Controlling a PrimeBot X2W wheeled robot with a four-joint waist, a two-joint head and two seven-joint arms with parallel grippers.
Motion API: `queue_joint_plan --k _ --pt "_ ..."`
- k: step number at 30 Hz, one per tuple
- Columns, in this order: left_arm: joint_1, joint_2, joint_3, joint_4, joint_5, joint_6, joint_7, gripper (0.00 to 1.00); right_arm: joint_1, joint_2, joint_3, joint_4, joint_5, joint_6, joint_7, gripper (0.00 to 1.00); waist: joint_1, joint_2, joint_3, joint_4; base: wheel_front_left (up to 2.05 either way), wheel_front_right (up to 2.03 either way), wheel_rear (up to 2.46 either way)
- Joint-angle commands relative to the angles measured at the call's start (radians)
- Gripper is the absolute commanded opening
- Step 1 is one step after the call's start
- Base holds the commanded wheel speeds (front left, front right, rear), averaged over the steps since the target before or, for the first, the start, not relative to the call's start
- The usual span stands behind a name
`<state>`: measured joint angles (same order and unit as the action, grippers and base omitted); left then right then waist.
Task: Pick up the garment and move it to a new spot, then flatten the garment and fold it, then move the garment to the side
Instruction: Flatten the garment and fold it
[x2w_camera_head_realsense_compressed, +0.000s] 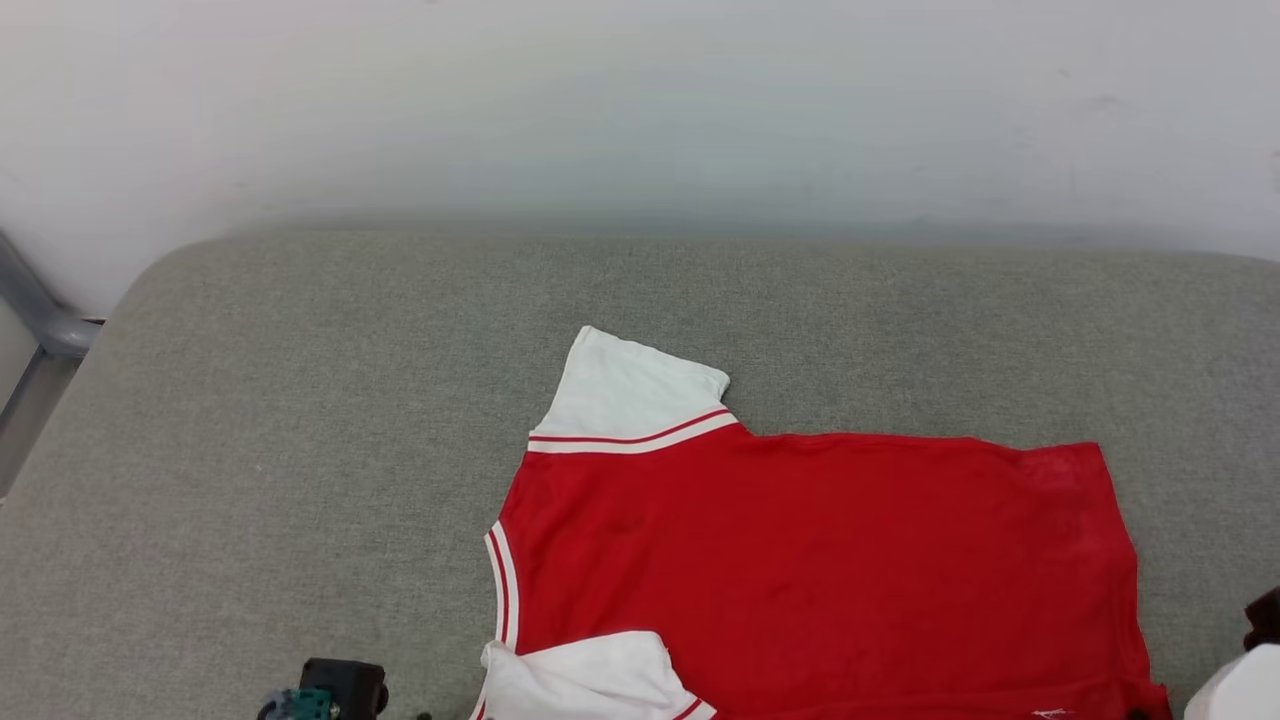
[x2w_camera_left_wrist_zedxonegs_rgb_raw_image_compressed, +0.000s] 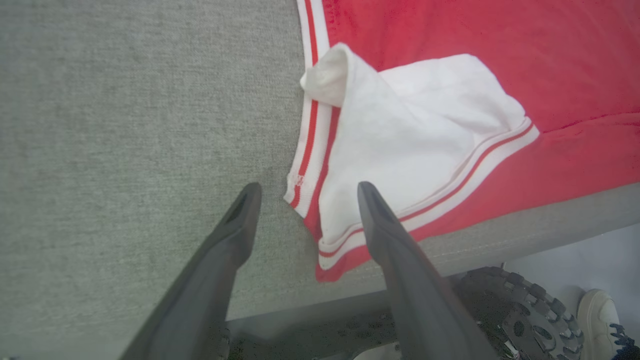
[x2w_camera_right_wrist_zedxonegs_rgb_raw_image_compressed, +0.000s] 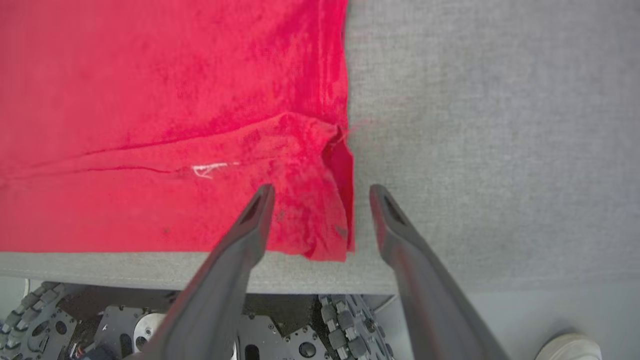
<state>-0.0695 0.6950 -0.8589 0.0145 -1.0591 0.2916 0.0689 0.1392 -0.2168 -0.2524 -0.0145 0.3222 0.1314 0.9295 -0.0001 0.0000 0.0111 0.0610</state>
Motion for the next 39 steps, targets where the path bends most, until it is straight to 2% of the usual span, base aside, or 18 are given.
queue_joint_plan --k 1,7,11,16,20,26,31,34,39 --pt "-0.014 -0.003 0.009 0.002 0.009 0.003 -0.017 1.0 -0.02 -0.005 0.001 -0.012 0.005 -0.002 -0.019 1.0 0.0001 0.0 -0.006 -0.001 0.0 0.0 0.0" --pt "-0.047 -0.027 0.059 -0.002 0.078 -0.011 -0.19 1.0 -0.064 -0.013 0.034 -0.074 0.044 -0.001 -0.247 1.0 0.0001 0.0 -0.019 -0.007 0.0 0.0 0.0" --pt "-0.068 -0.047 0.086 -0.004 0.13 -0.024 -0.289 1.0 -0.083 -0.01 0.066 -0.1 0.023 -0.001 -0.431 1.0 0.0001 0.0 -0.021 -0.011 0.0 0.0 0.0" --pt "-0.057 -0.094 0.173 -0.004 0.2 -0.011 -0.332 1.0 -0.098 0.026 0.091 -0.108 0.0 -0.001 -0.65 1.0 0.0001 0.0 -0.021 -0.016 0.0 0.0 0.0" --pt "-0.017 -0.169 0.304 -0.046 0.304 -0.041 -0.335 1.0 -0.095 0.058 0.107 -0.1 -0.018 -0.001 -0.768 1.0 0.0001 0.0 -0.02 -0.017 0.0 0.0 0.0" --pt "0.05 -0.262 0.433 -0.062 0.45 -0.135 -0.335 1.0 -0.091 0.087 0.12 -0.077 -0.036 -0.001 -0.87 1.0 0.0001 0.0 -0.014 -0.025 0.0 0.0 0.0" --pt "0.061 -0.321 0.501 -0.05 0.515 -0.199 -0.335 1.0 -0.107 0.094 0.124 -0.063 -0.037 -0.001 -0.909 1.0 0.0001 0.0 0.014 -0.039 0.0 0.0 0.0" --pt "0.028 -0.326 0.519 -0.03 0.545 -0.243 -0.334 1.0 -0.127 0.096 0.131 -0.06 -0.031 -0.001 -0.923 1.0 0.0001 0.0 0.048 -0.058 0.0 0.0 0.0" --pt "-0.09 -0.293 0.52 0.025 0.551 -0.302 -0.3 1.0 -0.167 0.096 0.157 -0.072 -0.04 -0.001 -0.931 1.0 0.0001 0.0 0.128 -0.102 0.0 0.0 0.0"
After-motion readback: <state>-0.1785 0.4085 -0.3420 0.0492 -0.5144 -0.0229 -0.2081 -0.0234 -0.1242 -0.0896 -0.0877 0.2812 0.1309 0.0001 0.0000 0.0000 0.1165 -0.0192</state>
